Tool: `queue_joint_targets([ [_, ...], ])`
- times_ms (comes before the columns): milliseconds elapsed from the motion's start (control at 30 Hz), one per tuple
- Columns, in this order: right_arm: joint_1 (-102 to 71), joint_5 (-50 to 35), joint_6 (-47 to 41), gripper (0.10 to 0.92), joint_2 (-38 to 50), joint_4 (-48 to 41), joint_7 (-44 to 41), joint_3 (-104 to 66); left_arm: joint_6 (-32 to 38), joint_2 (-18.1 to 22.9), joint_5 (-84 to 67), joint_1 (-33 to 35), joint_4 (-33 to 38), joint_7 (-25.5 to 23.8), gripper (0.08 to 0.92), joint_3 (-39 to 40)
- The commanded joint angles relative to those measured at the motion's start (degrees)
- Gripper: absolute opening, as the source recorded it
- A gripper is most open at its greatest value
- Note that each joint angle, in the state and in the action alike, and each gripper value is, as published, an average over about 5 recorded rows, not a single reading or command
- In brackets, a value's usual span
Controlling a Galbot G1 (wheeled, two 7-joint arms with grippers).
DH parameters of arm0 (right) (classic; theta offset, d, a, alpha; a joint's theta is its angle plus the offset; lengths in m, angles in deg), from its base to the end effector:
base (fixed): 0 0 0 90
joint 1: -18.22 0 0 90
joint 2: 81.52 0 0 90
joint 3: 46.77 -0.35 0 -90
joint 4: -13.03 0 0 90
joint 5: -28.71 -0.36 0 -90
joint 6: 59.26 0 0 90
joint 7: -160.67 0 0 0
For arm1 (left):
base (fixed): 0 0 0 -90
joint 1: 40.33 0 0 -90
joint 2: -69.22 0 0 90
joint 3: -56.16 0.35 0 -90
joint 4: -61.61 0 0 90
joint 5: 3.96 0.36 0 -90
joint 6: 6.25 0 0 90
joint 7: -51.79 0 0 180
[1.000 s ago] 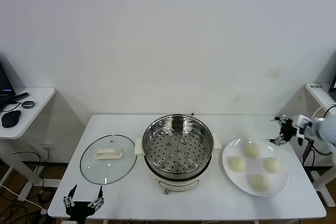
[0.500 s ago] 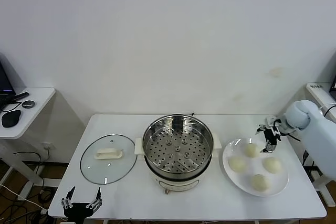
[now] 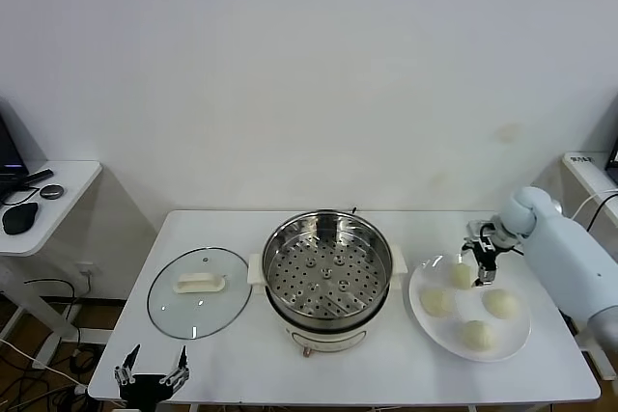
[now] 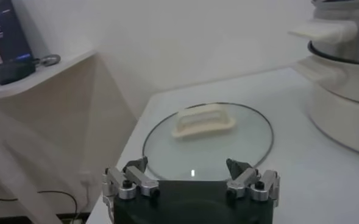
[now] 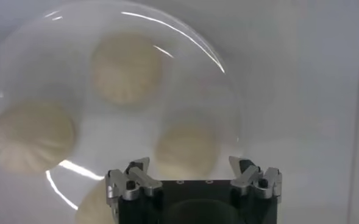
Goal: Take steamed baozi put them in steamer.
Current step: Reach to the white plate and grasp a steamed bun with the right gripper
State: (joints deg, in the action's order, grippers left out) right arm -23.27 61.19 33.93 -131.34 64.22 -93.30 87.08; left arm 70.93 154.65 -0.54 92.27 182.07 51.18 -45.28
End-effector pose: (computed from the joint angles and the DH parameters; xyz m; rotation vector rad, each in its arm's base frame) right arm 0.5574 -0.2229 -0.2229 1.1987 -1.3149 1.3520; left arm 0.1142 0.0747 -0.3252 0.1703 -2.6891 -0.3131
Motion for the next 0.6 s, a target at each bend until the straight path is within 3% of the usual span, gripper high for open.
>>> queue_joint_targets([
  [33, 0.8, 2.49, 0.86, 0.823, -2.06, -3.16, -0.52, -0.22, -0.01, -0.05, 0.04, 0.09, 0.04, -0.07, 0.823, 0.08],
  [467, -0.12, 2.82, 0.5, 0.82, -2.27, -3.86, 0.26, -1.41, -0.02, -0.15, 0.42, -0.11, -0.16, -0.11, 0.823, 0.6],
  [600, -0.31, 2.59, 0.38, 0.76, -2.35, -4.07, 0.91, -1.55, 0.0, -0.12, 0.52, -0.15, -0.29, -0.04, 0.823, 0.65],
])
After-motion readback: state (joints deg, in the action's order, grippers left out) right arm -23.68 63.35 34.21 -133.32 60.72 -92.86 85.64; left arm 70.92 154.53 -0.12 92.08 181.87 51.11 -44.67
